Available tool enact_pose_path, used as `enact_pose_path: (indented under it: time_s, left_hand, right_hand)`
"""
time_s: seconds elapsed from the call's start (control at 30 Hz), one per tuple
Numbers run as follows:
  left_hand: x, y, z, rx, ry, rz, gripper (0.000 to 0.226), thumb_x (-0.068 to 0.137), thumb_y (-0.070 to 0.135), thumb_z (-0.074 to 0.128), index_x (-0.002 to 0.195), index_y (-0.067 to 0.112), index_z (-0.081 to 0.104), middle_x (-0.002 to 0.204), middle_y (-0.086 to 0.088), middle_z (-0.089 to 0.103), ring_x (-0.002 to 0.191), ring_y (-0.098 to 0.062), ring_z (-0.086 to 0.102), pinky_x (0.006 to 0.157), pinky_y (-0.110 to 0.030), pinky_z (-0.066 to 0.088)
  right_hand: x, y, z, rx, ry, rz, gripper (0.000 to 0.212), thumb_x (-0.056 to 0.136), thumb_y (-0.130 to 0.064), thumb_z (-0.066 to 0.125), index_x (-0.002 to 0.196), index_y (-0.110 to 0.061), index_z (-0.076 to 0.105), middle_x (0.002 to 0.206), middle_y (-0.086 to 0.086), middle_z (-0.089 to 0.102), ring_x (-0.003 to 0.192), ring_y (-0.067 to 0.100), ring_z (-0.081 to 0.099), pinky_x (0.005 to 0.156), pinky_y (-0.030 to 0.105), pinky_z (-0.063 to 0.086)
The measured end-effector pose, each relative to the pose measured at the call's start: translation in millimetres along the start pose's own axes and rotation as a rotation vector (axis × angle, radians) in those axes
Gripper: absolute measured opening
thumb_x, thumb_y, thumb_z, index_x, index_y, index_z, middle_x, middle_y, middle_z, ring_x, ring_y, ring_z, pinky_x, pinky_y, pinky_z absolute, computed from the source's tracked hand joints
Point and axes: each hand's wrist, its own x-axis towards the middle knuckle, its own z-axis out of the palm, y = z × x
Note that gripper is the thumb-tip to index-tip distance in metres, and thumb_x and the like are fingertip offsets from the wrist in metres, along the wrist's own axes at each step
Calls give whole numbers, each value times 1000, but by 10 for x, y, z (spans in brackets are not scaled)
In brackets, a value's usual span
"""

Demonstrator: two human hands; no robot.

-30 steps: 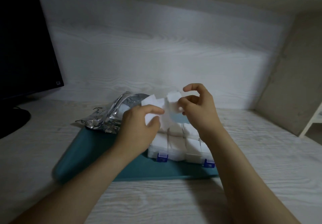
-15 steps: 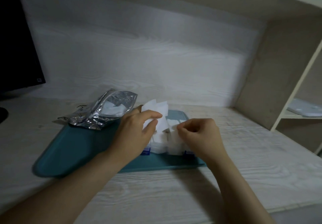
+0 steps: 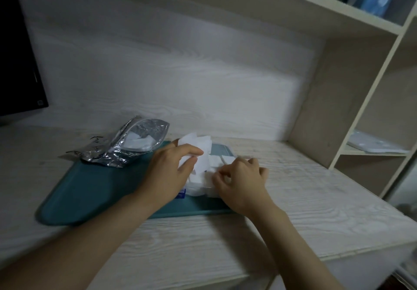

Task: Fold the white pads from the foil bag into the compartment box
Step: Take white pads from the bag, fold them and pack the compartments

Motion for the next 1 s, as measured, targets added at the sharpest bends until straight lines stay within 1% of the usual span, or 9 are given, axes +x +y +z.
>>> enact_pose_path:
  time_s: [0.07, 0.13, 0.23, 0.3, 0.4, 0.5, 0.6, 0.8, 1.0]
  left_hand:
    - [19, 4, 0, -48, 13, -11, 19, 93, 8, 79, 105, 22, 82, 100, 11, 74, 90, 2, 65, 86, -1, 41]
    - [39, 2, 3, -118, 21, -32, 19, 92, 8, 79, 102, 24, 81, 101, 18, 76, 98, 3, 68, 90, -8, 47]
    - [83, -7, -10, -211, 39, -107, 18, 92, 10, 80, 99, 27, 81, 101, 21, 77, 104, 2, 70, 94, -9, 47]
    - [107, -26, -28, -242, 45, -151, 17, 93, 13, 80, 99, 29, 81, 102, 22, 77, 106, 3, 69, 97, -9, 46]
    - [130, -44, -70, -277, 64, -194, 16, 96, 14, 77, 101, 29, 81, 105, 22, 77, 109, 4, 68, 100, -11, 46]
    - [171, -87, -119, -313, 118, -252, 23, 99, 7, 70, 102, 27, 82, 105, 25, 77, 108, 7, 67, 101, -13, 47]
    - [198, -185, -165, -313, 164, -296, 25, 99, 4, 69, 101, 26, 82, 103, 26, 76, 106, 6, 68, 96, -12, 49]
    - [238, -329, -203, -246, 259, -327, 20, 98, 8, 71, 104, 24, 82, 106, 25, 75, 106, 13, 64, 89, 1, 40]
    - [234, -416, -193, -335, 252, -393, 20, 95, 14, 78, 104, 31, 80, 108, 32, 74, 109, 13, 64, 98, -14, 47]
  right_hand:
    - [21, -18, -32, 10, -34, -9, 40, 99, -47, 47, 79, -24, 73, 100, -3, 57, 103, 22, 41, 86, 39, 25]
    - [78, -36, -54, 24, 38, -34, 32, 99, -44, 52, 91, -26, 77, 103, -5, 64, 103, 20, 45, 87, 38, 26]
    - [204, -84, -87, 320, 181, -85, 20, 93, -40, 69, 108, -28, 75, 98, -16, 73, 93, 4, 62, 85, 32, 51]
    - [292, -152, -105, 492, 161, -104, 22, 90, -40, 77, 107, -26, 75, 90, -18, 74, 82, -1, 69, 74, 20, 60]
    - [422, -255, -87, 598, 114, -93, 24, 89, -37, 83, 107, -21, 78, 85, -12, 76, 74, 0, 72, 66, 14, 58]
    - [586, -314, -40, 615, 94, -105, 19, 90, -30, 82, 107, -20, 80, 87, -10, 78, 74, 4, 73, 69, 19, 61]
    - [780, -324, 7, 672, 98, -101, 5, 92, -25, 81, 94, -21, 82, 80, -12, 77, 73, 4, 73, 70, 23, 62]
    - [1001, -457, -15, 1171, 35, -82, 6, 95, -12, 77, 96, -6, 78, 75, 3, 75, 63, 11, 64, 61, 23, 51]
    - [1024, -574, 173, 1331, -19, -11, 3, 96, -6, 74, 96, -4, 75, 79, 11, 76, 68, 21, 69, 62, 33, 55]
